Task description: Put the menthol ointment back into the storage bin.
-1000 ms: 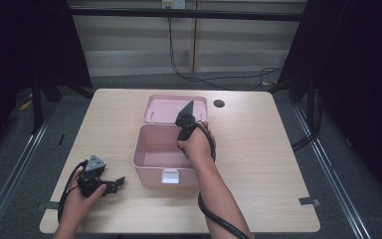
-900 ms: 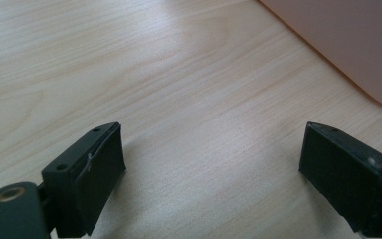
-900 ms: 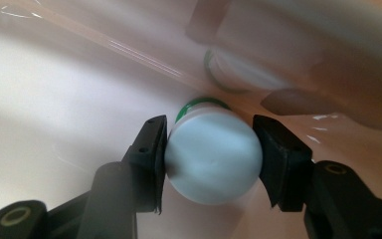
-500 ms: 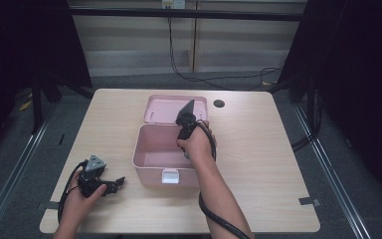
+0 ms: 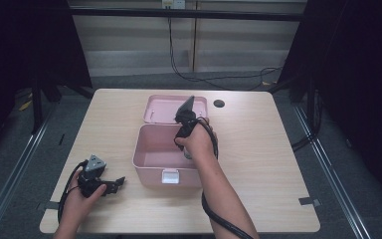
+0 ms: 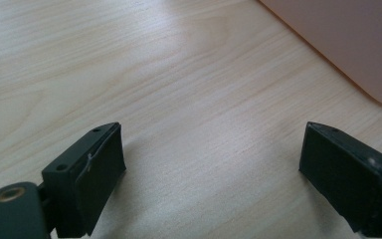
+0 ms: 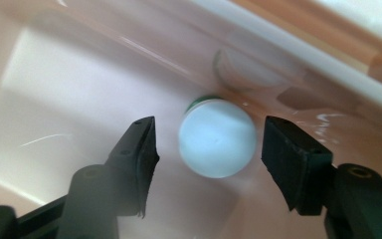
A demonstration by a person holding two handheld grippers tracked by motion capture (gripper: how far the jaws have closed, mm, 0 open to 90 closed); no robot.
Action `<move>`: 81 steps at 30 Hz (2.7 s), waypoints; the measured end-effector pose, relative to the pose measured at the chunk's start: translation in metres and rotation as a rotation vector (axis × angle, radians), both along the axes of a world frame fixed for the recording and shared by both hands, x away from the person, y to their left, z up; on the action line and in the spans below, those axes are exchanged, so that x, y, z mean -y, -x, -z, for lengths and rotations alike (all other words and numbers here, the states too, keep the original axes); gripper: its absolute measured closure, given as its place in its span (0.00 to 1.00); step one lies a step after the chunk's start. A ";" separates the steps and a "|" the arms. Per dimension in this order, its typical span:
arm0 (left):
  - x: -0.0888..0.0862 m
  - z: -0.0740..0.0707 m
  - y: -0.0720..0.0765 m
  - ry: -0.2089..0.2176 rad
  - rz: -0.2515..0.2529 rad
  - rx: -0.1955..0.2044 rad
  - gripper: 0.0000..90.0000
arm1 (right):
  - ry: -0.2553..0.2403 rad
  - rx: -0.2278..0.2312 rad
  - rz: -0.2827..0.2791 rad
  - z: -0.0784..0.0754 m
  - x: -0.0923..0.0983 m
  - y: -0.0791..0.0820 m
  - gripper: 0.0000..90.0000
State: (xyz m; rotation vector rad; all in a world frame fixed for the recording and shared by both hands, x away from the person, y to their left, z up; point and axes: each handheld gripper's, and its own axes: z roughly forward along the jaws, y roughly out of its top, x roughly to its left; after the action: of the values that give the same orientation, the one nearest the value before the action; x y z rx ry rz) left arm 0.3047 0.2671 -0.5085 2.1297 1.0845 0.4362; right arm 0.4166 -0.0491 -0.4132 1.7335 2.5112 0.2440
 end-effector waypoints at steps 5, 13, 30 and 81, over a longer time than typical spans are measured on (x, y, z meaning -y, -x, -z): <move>0.000 0.000 0.000 0.001 -0.002 0.001 0.11 | 0.005 0.004 -0.022 -0.006 -0.001 0.003 0.40; 0.000 0.000 0.000 0.001 -0.002 0.001 0.11 | 0.008 0.003 -0.039 -0.015 0.001 0.007 0.35; 0.000 0.000 0.000 0.001 -0.003 0.001 0.11 | 0.033 0.034 -0.168 -0.034 0.000 0.017 0.29; 0.000 0.000 0.000 0.004 0.001 0.002 0.11 | -0.042 0.095 -0.337 -0.090 0.071 0.065 0.21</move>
State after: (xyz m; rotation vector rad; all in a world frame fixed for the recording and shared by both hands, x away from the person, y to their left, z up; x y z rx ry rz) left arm 0.3050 0.2670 -0.5089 2.1249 1.0826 0.4356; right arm 0.3518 -0.1202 -0.3231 1.2664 2.7301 0.3924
